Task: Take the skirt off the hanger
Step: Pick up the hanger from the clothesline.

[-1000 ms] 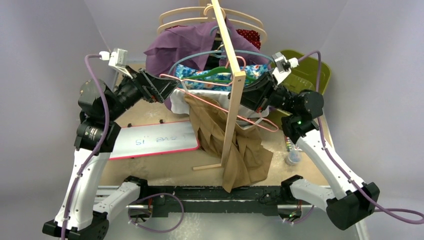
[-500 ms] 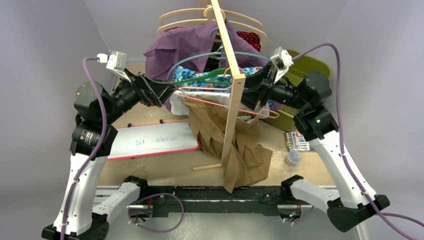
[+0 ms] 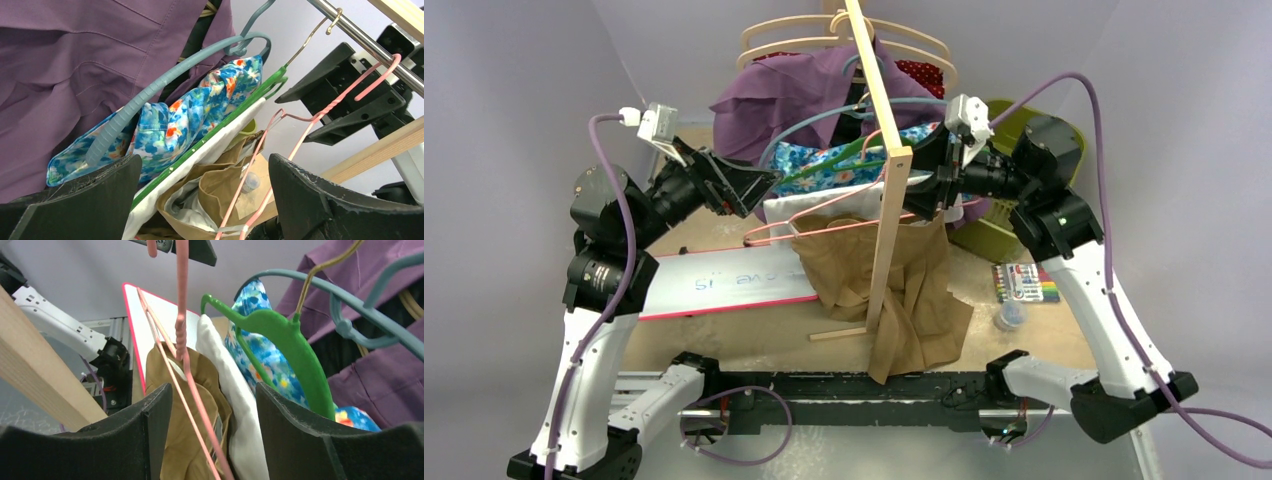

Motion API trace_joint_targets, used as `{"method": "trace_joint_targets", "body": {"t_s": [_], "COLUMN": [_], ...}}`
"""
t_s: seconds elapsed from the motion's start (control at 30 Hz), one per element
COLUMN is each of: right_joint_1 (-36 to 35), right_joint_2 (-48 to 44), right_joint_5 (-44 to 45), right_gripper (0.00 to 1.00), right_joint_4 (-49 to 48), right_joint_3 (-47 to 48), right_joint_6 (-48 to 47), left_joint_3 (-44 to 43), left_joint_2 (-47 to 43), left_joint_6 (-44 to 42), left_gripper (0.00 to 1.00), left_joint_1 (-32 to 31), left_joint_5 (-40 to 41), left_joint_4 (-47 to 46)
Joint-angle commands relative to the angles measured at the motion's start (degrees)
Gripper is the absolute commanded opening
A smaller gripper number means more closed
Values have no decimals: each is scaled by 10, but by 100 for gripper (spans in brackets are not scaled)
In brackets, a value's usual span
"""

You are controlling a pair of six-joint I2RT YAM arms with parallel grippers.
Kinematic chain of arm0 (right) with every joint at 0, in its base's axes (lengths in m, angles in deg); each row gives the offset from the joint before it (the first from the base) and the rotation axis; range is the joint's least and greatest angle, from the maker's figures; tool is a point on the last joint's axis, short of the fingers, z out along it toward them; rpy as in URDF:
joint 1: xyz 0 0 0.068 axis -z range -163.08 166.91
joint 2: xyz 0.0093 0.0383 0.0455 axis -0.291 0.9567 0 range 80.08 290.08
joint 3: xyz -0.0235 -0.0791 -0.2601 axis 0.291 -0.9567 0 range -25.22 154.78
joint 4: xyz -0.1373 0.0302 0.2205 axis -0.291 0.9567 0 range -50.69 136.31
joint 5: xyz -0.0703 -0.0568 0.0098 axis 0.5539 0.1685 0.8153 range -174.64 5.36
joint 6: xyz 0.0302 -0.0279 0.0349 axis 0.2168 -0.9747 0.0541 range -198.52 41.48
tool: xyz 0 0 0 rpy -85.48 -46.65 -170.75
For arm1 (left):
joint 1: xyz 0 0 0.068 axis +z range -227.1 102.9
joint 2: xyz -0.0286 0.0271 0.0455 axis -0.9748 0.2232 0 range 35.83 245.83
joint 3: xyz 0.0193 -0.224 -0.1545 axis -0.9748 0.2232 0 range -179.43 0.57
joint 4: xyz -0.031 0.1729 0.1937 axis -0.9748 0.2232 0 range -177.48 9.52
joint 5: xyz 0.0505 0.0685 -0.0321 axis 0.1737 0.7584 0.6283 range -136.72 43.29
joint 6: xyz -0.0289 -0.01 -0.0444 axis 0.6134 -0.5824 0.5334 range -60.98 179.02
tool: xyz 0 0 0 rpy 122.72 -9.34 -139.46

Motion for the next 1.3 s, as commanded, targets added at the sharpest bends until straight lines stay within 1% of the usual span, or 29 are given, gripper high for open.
{"method": "trace_joint_targets", "body": {"t_s": [0.0, 0.07, 0.2, 0.33, 0.47, 0.5, 0.6, 0.67, 0.7, 0.77, 0.83, 0.9, 0.93, 0.97, 1.03, 1.07, 1.17, 1.27], "right_joint_1": [-1, -5, -11, -15, -19, -20, -21, -20, -20, -20, -20, -20, -20, -20, -20, -20, -19, -20], "right_joint_2": [30, 33, 24, 15, 20, 22, 21, 20, 18, 12, 10, 7, 6, 4, 2, 1, 2, -1], "right_joint_5": [-72, -78, -99, -101, -104, -97, -58, -28, -14, 1, 5, 4, 5, 5, 0, -6, 0, 2], "right_gripper": [60, 57, 57, 56, 50, 48, 37, 29, 24, 16, 15, 23, 26, 27, 27, 27, 22, 14], "right_joint_4": [-79, -134, -267, -331, -402, -407, -418, -421, -426, -460, -477, -475, -461, -430, -414, -414, -419, -438], "right_joint_3": [33, 25, -9, -23, -46, -49, -60, -69, -75, -99, -114, -117, -116, -115, -117, -119, -119, -126], "right_joint_6": [29, 82, 189, 260, 325, 334, 361, 386, 399, 437, 456, 448, 435, 419, 405, 406, 396, 409], "left_joint_3": [3, 6, 7, 10, 14, 15, 12, 9, 9, 6, 4, 4, 3, 3, 1, 1, 1, 1], "left_joint_2": [-8, -10, -15, -18, -21, -21, -22, -24, -23, -24, -24, -25, -25, -24, -25, -24, -23, -22], "left_joint_6": [9, 9, 8, 3, 1, 1, -2, -4, -6, -9, -11, -13, -13, -12, -12, -11, -8, -4], "left_gripper": [98, 98, 98, 98, 98, 98, 98, 98, 98, 98, 98, 98, 98, 98, 98, 98, 98, 98], "left_joint_1": [0, 0, 0, 0, 0, 0, 0, 0, 0, 0, 0, 0, 0, 0, 0, 0, 0, 0], "left_joint_5": [-18, -18, -19, -22, -22, -23, -24, -23, -22, -22, -22, -21, -21, -21, -20, -19, -19, -19], "left_joint_4": [-47, -48, -45, -41, -43, -42, -41, -36, -34, -28, -22, -20, -21, -20, -21, -21, -23, -27]}}
